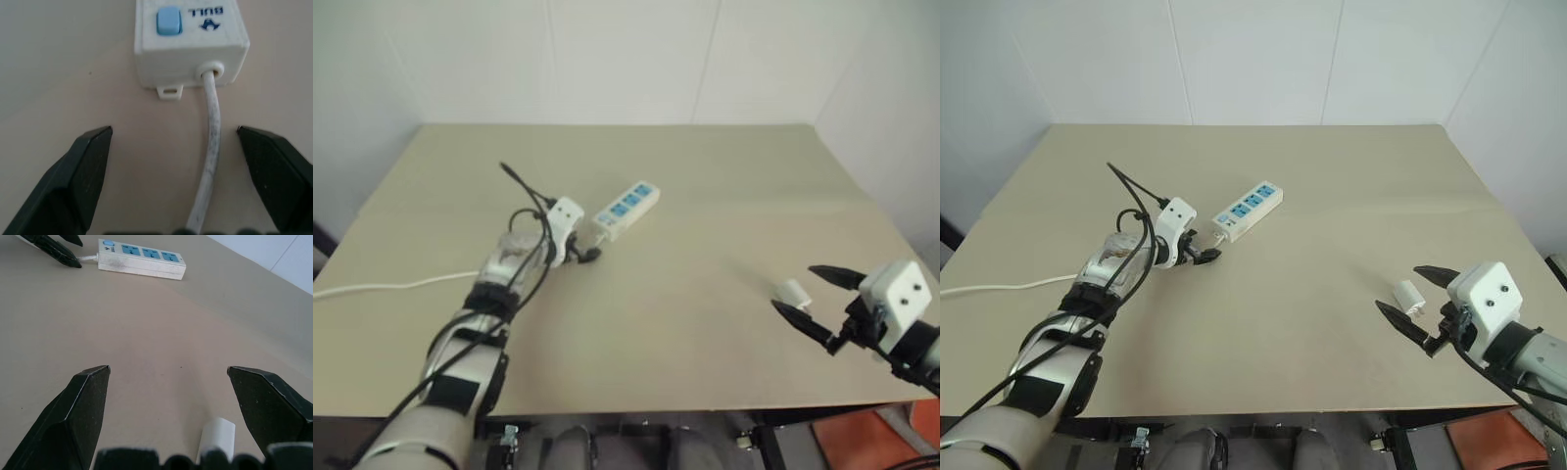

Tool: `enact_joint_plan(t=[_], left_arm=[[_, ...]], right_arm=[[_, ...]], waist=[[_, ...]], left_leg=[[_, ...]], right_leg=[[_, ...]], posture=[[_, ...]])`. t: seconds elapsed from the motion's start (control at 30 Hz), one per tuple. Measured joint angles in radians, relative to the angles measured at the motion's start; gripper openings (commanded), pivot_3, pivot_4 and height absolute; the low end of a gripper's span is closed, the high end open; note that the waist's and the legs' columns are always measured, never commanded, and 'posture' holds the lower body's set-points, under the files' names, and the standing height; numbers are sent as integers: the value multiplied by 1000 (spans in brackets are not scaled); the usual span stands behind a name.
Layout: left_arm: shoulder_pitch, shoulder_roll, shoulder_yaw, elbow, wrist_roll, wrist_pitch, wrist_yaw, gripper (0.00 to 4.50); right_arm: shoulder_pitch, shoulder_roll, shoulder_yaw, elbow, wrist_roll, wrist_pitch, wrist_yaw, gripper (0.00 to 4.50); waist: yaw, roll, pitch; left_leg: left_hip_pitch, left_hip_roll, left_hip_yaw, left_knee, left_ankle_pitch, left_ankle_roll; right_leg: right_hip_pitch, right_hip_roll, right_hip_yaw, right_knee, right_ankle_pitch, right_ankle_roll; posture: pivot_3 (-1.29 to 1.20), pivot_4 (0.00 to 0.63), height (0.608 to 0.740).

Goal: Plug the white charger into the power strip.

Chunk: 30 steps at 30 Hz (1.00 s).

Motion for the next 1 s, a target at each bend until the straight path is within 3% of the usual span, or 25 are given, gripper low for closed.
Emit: enact_joint_plan(t=[0.13,0.3,0.4,0.6,0.7,0.87,0.9,1.0], left_arm=[[-43,-32,2,111,25,-75,-13,2645],[-43,-47,13,138,30,-116,-52,841],[-35,-47,20,133,29,-122,-85,10],[87,-9,23,-27,24,-204,-205,10],[277,93,3,-274,-30,-303,-418,10],[473,242,-2,-506,-109,-368,-638,10],[488,257,2,-522,-116,-374,-655,613],[527,282,29,-553,-160,-372,-690,1481]], right_arm=[[14,7,0,-25,0,0,-19,4500],[36,10,0,-30,1,0,-25,4500],[38,10,0,-33,1,0,-26,4500],[26,5,1,-29,0,0,-24,4500],[15,-3,6,-25,1,0,-19,4500],[-3,-9,18,-9,0,0,-12,4500],[-7,-9,21,-4,0,0,-10,4500],[-21,-12,39,4,0,0,2,4500]], waist=[[2,0,0],[1,0,0],[0,0,0],[-2,0,-1],[-9,1,-1],[-6,1,-1],[-4,1,-1],[3,1,-1]], left_leg=[[1,0,0,0,0,0],[2,0,0,1,0,0],[2,0,0,1,0,-1],[0,1,0,0,0,-1],[-1,2,0,-1,0,-1],[0,2,-1,0,0,0],[1,2,-1,0,0,0],[1,2,-1,1,0,-1]], right_leg=[[1,0,0,1,0,0],[1,0,0,2,0,0],[1,0,0,3,1,0],[-1,0,1,1,0,0],[-2,0,2,1,0,-1],[-1,0,2,1,0,-2],[-1,0,2,1,1,-2],[0,0,0,2,1,-2]], posture=[[0,150,740],[0,150,740],[0,150,740],[0,150,740],[0,150,740],[0,150,740],[0,150,740],[0,150,740]])
